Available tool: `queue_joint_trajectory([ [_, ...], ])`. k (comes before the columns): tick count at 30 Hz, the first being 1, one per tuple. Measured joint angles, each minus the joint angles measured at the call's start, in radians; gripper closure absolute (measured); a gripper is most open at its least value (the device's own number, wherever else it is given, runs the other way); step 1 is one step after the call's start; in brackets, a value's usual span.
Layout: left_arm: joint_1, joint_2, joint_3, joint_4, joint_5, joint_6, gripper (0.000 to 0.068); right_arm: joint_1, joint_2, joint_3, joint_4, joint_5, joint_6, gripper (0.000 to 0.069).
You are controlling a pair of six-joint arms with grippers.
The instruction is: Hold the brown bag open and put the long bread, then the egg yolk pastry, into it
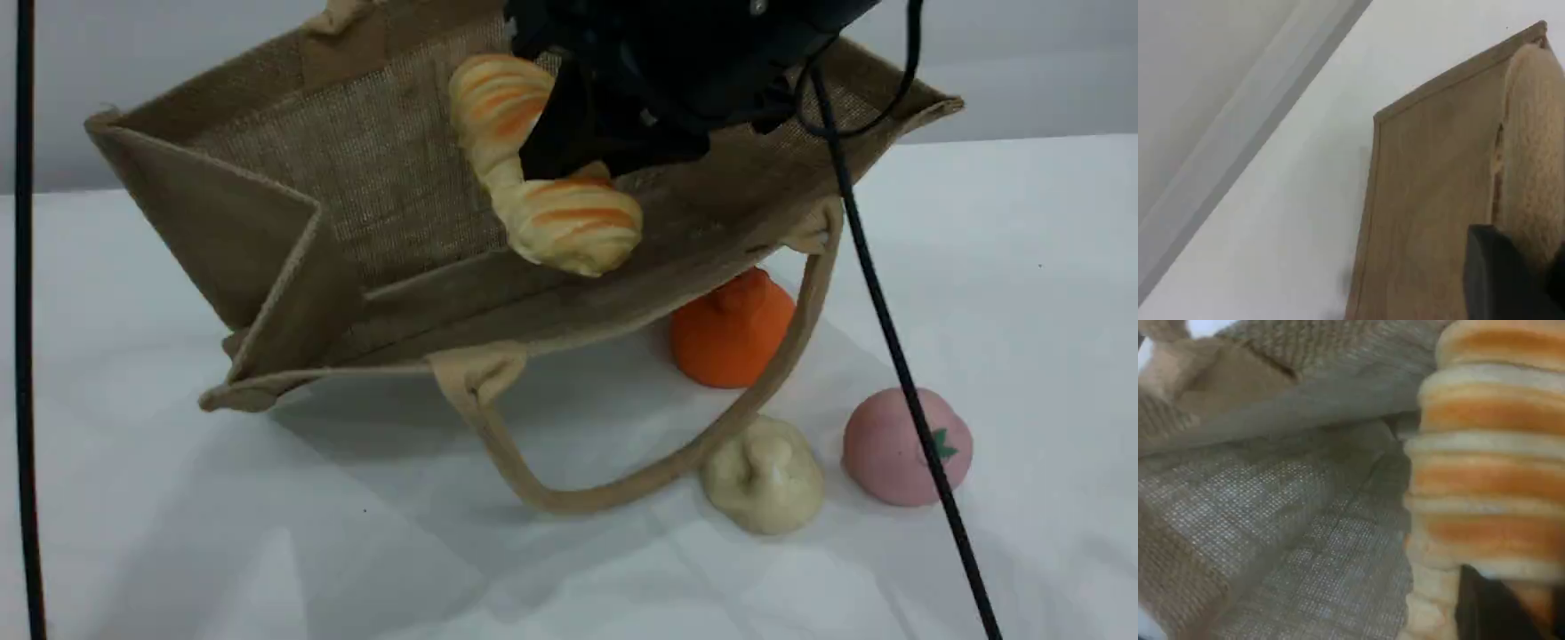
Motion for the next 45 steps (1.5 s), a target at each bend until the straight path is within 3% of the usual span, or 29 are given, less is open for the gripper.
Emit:
queue_joint_trajectory([
  [4, 0.000, 0.000, 0.000, -0.001, -0.001, 0.001, 0.0592, 0.000, 0.001, 0.000, -0.002, -0.018, -0.017, 0.0529],
  [9, 0.000, 0.000, 0.000, -0.002, -0.001, 0.001, 0.0592, 0.000, 0.001, 0.000, -0.004, -0.025, -0.075, 0.0297],
  [12, 0.000, 0.000, 0.000, -0.001, 0.000, 0.001, 0.0592, 0.000, -0.002, 0.000, -0.004, -0.028, -0.075, 0.0198],
  [14, 0.000, 0.000, 0.000, 0.001, 0.000, 0.001, 0.0592, 0.000, -0.004, 0.000, -0.004, -0.029, -0.075, 0.0169],
  [21, 0.000, 0.000, 0.000, 0.006, 0.000, 0.001, 0.0592, -0.001, -0.027, 0.000, -0.021, -0.019, -0.083, 0.0153],
  [25, 0.000, 0.000, 0.000, 0.009, 0.000, 0.001, 0.0592, -0.029, -0.111, 0.000, -0.116, 0.054, -0.047, 0.0152],
  [31, 0.000, 0.000, 0.000, 0.009, 0.000, 0.001, 0.0592, -0.107, -0.265, 0.000, -0.359, 0.242, 0.130, 0.0157],
  [36, 0.000, 0.000, 0.000, 0.009, 0.000, 0.001, 0.0592, -0.111, -0.272, 0.051, -0.603, 0.362, 0.353, 0.0181],
  [39, 0.000, 0.000, 0.000, 0.009, 0.000, 0.001, 0.0592, -0.111, -0.272, 0.118, -0.695, 0.340, 0.450, 0.0189],
  [45, 0.000, 0.000, 0.000, 0.010, 0.000, 0.001, 0.0592, -0.110, -0.272, 0.278, -0.705, 0.138, 0.485, 0.0192],
])
